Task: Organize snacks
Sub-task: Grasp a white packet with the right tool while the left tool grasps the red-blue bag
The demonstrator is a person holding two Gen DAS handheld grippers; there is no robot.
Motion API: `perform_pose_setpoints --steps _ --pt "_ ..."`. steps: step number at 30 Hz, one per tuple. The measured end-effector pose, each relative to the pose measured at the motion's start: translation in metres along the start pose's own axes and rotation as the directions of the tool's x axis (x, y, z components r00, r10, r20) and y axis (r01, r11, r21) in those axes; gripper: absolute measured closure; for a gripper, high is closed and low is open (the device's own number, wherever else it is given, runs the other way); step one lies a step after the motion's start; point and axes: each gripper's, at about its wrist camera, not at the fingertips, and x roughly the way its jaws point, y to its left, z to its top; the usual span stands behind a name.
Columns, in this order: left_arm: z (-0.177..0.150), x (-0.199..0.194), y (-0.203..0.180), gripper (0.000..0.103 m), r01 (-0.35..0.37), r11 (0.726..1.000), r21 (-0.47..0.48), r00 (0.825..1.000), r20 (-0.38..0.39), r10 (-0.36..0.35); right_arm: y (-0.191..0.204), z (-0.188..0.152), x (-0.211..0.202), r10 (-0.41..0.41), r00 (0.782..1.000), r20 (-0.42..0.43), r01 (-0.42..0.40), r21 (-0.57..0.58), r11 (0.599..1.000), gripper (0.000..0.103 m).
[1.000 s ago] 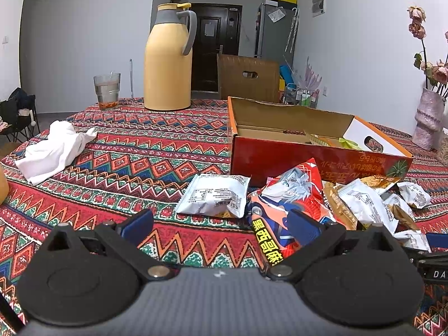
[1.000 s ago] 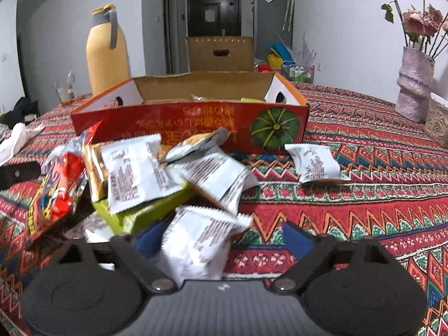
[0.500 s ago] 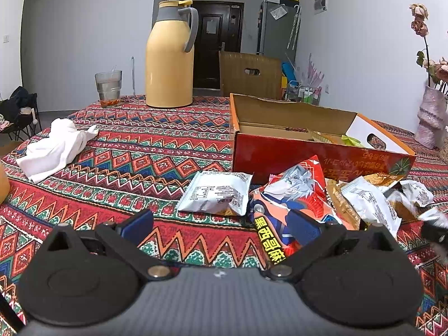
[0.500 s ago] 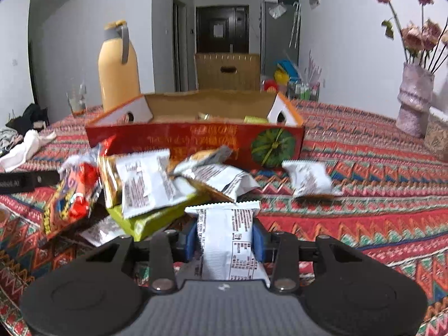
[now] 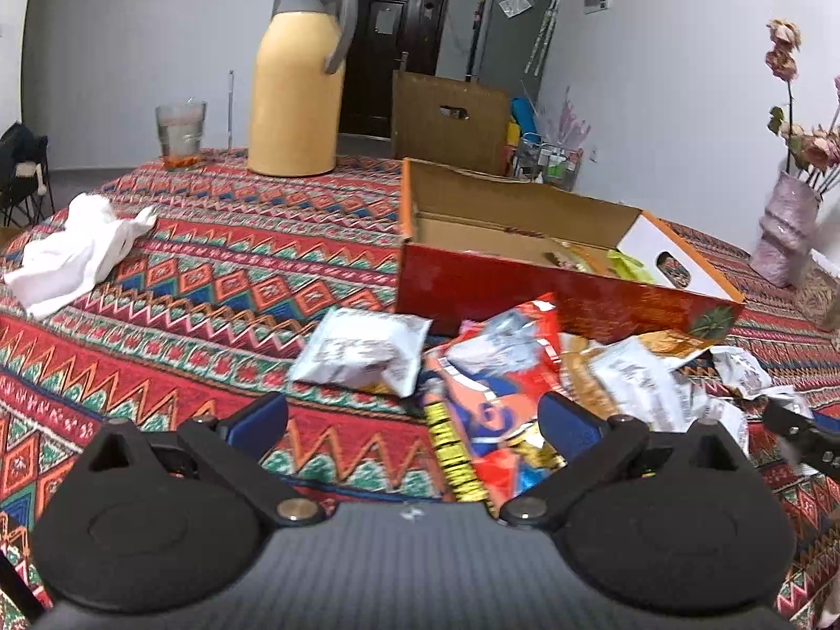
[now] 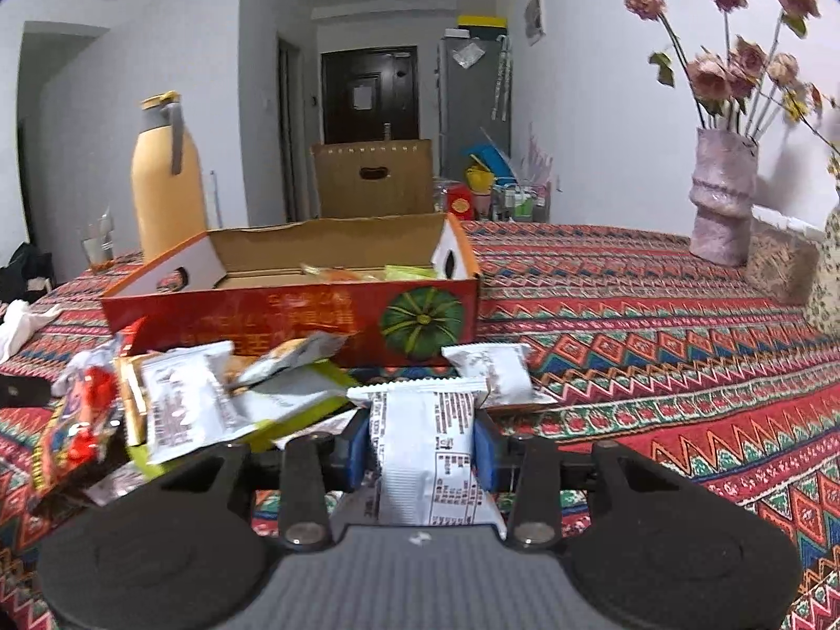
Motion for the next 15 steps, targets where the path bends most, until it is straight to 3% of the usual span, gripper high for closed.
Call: perform_pose_setpoints --steps 8,15 --pt "0.004 0.009 -0.034 0.0 0.013 1.0 0.029 0.999 -0.038 -0.012 -0.004 -0.005 0.006 0.022 1.0 -0.001 -0.022 0.019 1.0 0.064" --pt "-0.002 0.035 -0.036 0.0 -0.051 0.999 -0.008 0.988 -0.147 0.05 -0.008 -0.006 0.005 0.051 0.999 0.002 -0.051 0.045 0.998 0.064"
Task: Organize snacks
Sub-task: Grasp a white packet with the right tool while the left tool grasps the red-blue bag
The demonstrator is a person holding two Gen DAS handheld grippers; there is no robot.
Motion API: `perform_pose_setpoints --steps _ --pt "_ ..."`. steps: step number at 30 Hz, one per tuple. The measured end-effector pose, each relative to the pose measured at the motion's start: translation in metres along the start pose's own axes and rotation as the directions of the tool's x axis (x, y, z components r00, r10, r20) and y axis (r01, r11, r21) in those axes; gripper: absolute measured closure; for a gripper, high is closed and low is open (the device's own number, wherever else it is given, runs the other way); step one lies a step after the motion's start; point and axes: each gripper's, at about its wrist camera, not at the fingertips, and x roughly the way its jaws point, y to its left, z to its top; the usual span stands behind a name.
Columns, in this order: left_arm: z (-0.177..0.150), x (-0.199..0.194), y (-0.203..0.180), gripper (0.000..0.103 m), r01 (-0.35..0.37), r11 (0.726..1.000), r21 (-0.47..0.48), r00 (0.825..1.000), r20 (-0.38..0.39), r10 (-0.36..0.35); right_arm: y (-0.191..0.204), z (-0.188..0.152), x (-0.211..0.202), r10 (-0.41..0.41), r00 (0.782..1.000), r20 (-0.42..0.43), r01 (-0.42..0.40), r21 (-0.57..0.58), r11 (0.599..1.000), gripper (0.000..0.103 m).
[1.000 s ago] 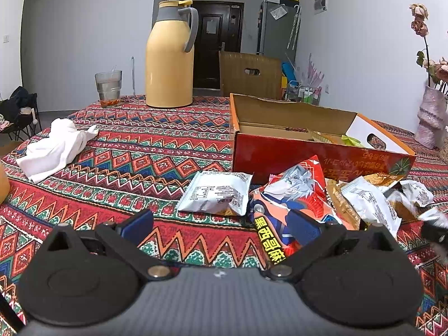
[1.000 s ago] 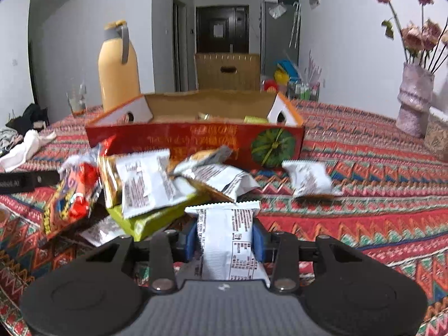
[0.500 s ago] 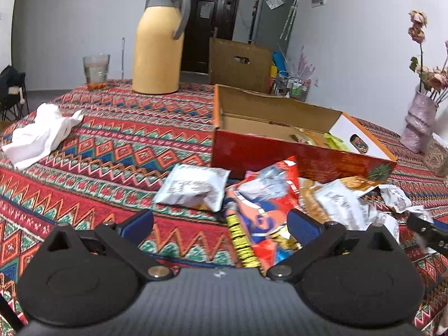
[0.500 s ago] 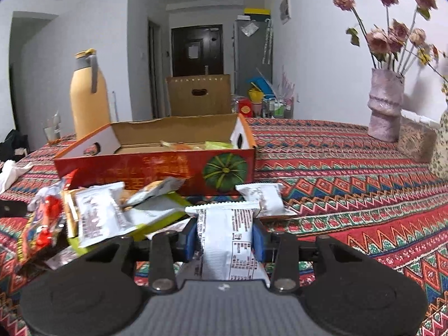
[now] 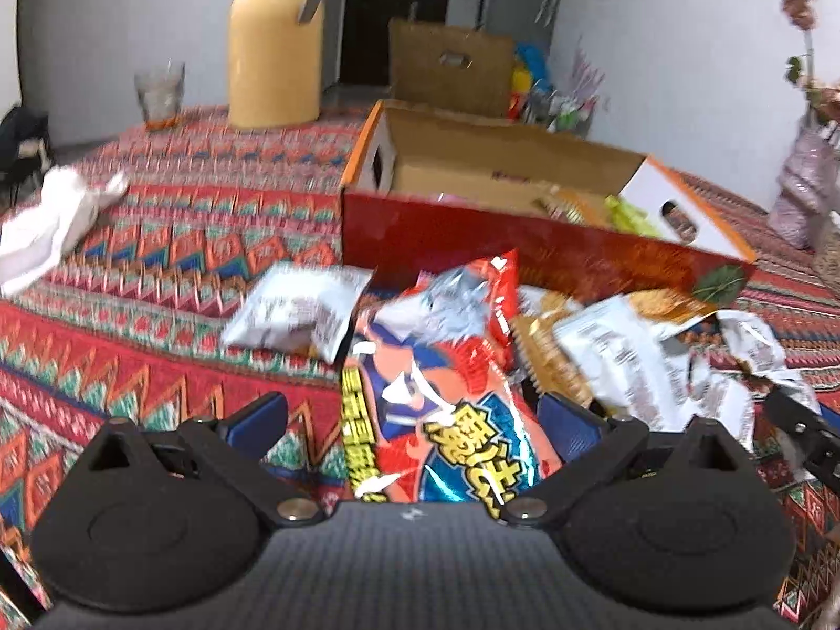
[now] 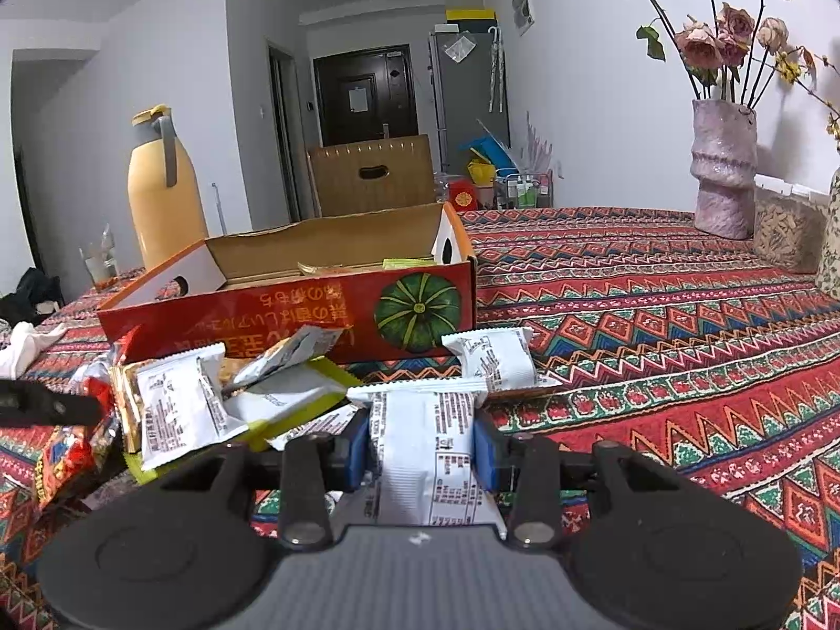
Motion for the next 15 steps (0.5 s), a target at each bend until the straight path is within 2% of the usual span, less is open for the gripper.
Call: perform_pose_setpoints --steps 4,10,15 --pt "-0.0012 0.0114 0.0054 0.0 -0.008 0.999 -0.042 0.999 -0.053 0.006 -0.0024 -0.0002 0.0007 0.008 1.0 -0.005 -0.008 0.015 1.0 0.064" --pt "-0.0047 0.011 0.0041 0.001 -0.006 0.999 -0.037 0.999 -0.04 0.004 -0.004 -0.0005 -0.0007 0.024 1.0 0.001 -0.024 0.026 0.999 0.064" --pt "-0.0065 0.0072 0.0013 0.02 0.007 1.0 -0.023 1.0 -0.024 -0.007 -0.0041 -0.0004 -0.0006 0.026 1.0 -0.001 -0.026 0.027 0.999 0.064"
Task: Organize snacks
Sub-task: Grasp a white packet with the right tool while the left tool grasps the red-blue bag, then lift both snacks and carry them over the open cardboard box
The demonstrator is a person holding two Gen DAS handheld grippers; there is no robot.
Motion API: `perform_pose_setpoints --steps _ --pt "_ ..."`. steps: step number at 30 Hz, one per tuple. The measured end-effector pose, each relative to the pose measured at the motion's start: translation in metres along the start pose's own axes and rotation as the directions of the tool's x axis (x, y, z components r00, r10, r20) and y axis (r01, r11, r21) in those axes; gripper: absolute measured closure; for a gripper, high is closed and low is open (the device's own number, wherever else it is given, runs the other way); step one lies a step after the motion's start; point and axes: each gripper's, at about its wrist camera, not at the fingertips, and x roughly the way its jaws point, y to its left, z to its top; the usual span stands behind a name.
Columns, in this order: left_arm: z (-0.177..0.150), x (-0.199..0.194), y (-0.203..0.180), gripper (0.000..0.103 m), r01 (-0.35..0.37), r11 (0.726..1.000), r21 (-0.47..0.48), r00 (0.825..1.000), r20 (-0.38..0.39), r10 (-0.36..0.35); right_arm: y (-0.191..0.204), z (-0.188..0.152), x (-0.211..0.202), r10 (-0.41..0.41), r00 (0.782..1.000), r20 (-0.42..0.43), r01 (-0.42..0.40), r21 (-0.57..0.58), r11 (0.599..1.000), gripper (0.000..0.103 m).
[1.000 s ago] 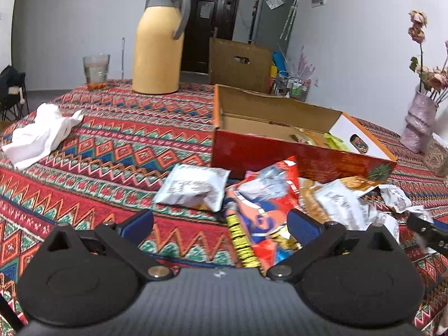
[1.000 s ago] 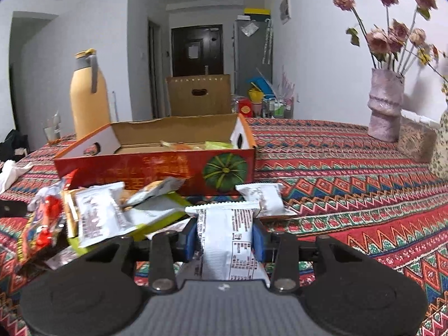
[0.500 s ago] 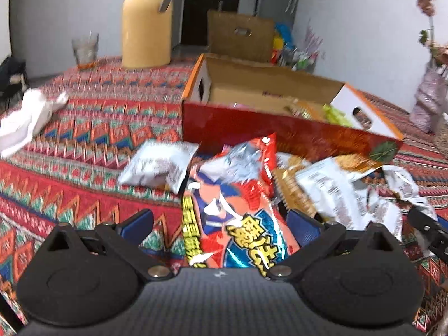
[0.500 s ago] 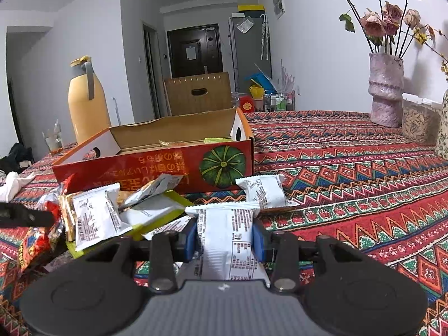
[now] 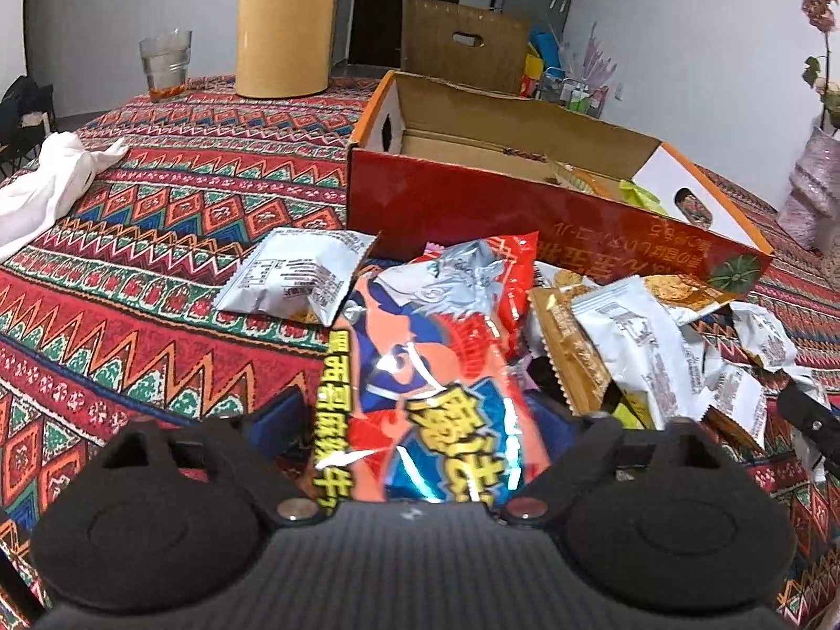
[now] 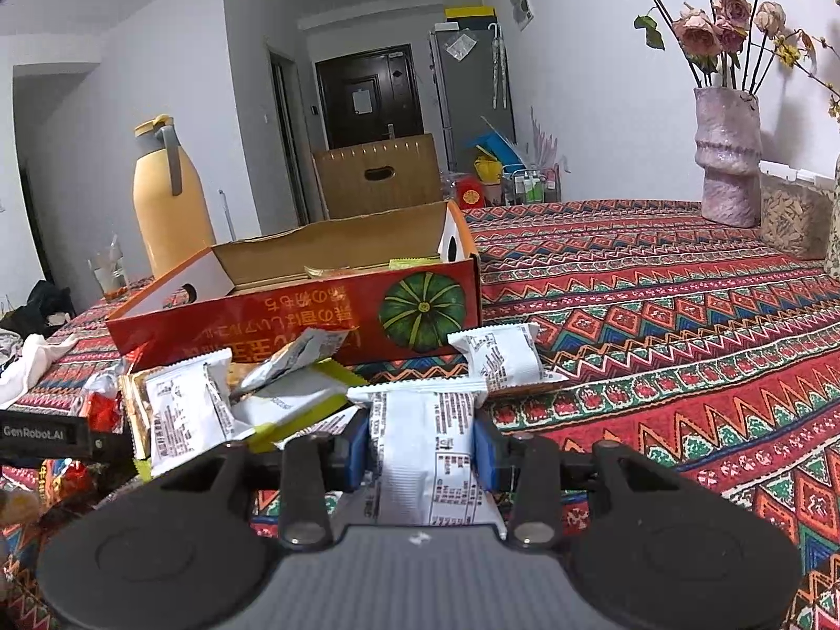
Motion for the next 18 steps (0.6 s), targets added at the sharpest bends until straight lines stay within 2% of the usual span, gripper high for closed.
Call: perform_pose_setpoints --steps 5,18 --pt "-0.004 -0.007 -0.002 0.035 0.033 0.999 0.01 0.999 0.017 -0.033 0.0 0.0 0.001 -0.003 1.0 -0.003 0.003 0.001 1.0 0.064" --pt "-0.007 -0.032 -0.002 0.037 0.047 0.998 0.039 0.996 0.078 -0.05 0.004 -0.001 -0.003 -0.021 1.0 0.016 0.021 -0.023 1.0 0.064"
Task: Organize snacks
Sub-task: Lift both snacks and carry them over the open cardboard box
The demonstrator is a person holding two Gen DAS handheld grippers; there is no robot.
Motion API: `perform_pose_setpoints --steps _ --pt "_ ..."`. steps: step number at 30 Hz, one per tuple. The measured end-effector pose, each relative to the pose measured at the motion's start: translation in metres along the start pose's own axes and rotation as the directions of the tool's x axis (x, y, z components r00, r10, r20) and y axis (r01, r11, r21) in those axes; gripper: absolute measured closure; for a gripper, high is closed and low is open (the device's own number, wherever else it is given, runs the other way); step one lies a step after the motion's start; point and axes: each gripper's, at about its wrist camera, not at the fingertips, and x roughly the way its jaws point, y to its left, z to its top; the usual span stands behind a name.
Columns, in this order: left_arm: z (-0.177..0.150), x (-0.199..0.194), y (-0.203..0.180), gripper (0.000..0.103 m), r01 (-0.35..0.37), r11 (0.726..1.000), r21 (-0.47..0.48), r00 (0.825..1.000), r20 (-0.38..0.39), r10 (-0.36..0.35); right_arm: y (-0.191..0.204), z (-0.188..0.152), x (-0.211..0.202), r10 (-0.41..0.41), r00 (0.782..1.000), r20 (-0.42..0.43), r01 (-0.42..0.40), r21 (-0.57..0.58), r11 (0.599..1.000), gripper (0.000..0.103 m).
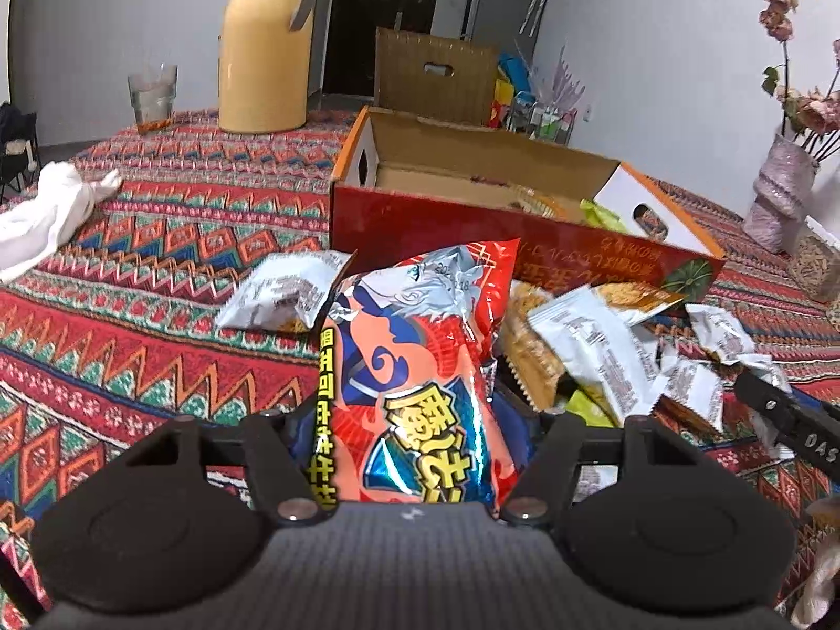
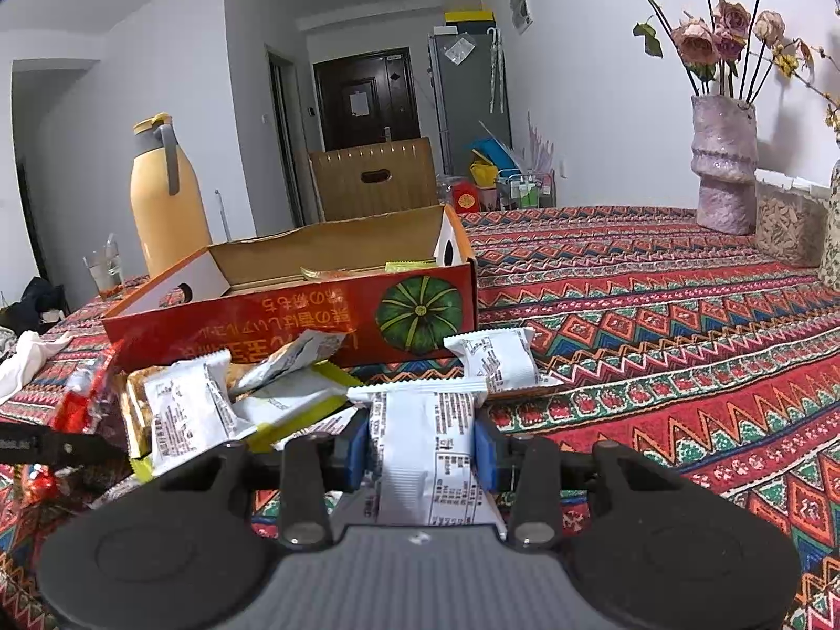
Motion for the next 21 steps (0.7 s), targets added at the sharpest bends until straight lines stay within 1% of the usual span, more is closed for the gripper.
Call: perform_pose_setpoints --steps 4,9,15,21 --pt "0.005 -0.01 -0.001 0.037 0.0 1.0 0.007 1.0 0.031 0.0 0.005 0.0 -0.004 -0.003 1.0 0.003 0.003 -0.019 1.0 0.064" --pt "0.013 -0.021 -0.005 0.037 -0.005 1.0 0.03 0.998 0.07 0.003 0.01 0.007 -0.014 0.01 1.0 0.026 -0.009 -0.025 1.0 0.064" --pt "0.031 -0.03 -0.009 0.037 0.002 0.999 0.051 0.993 0.122 -0.009 0.022 0.024 -0.021 0.02 0.997 0.07 -0.017 -0.048 0.999 0.064" --pt "0.053 -0.028 -0.012 0.037 0.002 0.998 0.061 0.988 0.153 -0.011 0.029 0.043 -0.015 0.014 0.995 0.1 -0.009 -0.05 0.999 0.064"
